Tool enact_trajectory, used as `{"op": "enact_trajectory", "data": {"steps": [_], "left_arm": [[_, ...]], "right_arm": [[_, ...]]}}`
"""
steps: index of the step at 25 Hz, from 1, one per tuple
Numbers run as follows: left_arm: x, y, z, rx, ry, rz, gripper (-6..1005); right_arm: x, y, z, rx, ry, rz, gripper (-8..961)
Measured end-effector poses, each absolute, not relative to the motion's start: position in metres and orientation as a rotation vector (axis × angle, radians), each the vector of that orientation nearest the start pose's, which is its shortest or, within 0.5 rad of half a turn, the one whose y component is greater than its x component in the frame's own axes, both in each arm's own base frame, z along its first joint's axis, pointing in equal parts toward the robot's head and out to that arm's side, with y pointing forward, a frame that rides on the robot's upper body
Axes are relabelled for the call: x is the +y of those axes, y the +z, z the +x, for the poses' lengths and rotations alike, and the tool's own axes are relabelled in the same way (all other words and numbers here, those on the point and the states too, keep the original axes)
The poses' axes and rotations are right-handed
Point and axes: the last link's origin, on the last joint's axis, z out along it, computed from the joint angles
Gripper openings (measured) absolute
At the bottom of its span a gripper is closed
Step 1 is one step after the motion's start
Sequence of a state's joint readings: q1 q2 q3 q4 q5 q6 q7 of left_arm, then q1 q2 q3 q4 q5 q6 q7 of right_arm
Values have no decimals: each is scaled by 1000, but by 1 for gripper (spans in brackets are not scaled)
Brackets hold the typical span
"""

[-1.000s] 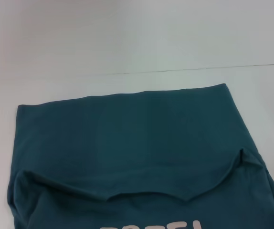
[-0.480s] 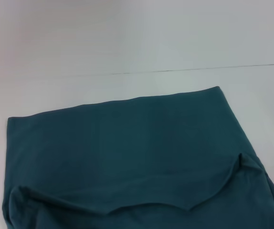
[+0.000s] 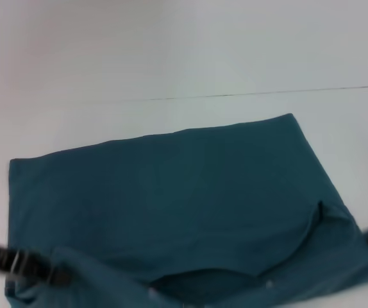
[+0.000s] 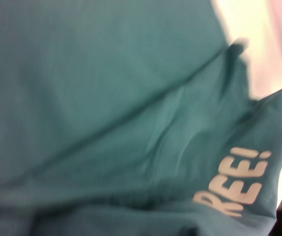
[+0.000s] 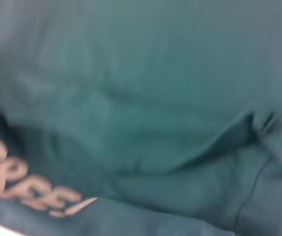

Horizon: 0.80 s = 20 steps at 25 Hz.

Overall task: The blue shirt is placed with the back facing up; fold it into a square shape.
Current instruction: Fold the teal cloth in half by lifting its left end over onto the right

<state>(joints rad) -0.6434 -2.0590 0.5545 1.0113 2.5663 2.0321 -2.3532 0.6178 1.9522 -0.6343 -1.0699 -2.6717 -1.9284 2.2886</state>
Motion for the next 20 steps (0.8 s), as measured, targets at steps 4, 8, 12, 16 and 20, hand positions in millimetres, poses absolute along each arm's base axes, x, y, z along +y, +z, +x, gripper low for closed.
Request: {"op": "enact_trajectory", "data": {"steps": [4,8,12,16,20], "left_arm": [[328,65,-245,-1730,-194,-2618,81],[347,68,-239,-1663,-297,-2554,83],[364,71,-239,-1605,-360,-2478,85],[380,73,-243,-1562,-414,-2377,87],[390,71,-247,-1531,-448,-2313,89]], "right_arm": [[343,115,276,1511,-90,-2451,71],[367,116,262,1444,25,-2417,71],[387,118,248,1391,140,-2379,71],[404,120,240,1332,184,-2321,71],[417,121,235,1295,217,-2267,71]]}}
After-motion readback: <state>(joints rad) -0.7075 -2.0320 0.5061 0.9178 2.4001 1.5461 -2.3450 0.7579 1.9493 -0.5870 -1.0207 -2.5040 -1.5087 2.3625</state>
